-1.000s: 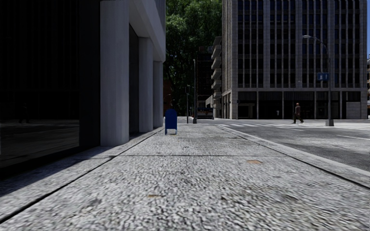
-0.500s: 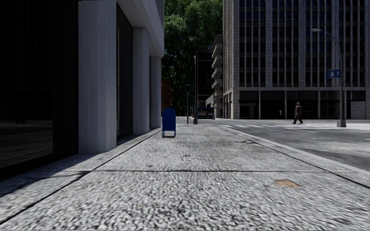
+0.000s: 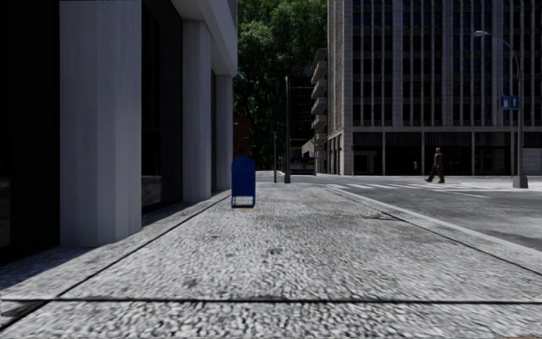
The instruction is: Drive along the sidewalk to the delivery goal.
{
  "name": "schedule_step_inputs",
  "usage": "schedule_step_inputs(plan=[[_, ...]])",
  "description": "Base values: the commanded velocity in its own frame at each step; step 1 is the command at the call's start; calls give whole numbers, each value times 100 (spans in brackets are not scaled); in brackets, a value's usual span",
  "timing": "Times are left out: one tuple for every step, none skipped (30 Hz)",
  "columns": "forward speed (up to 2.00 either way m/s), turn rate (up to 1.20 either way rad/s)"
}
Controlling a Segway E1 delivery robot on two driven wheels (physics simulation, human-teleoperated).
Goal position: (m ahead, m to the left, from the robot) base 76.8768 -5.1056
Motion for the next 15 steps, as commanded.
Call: schedule_step_inputs(plan=[[200,0],[200,0],[200,0],[200,0],[200,0],[200,-1],[200,-4],[200,-15],[200,-15],[200,-27],[200,-34],[200,-35],[200,-35],[200,-36],[200,-36]])
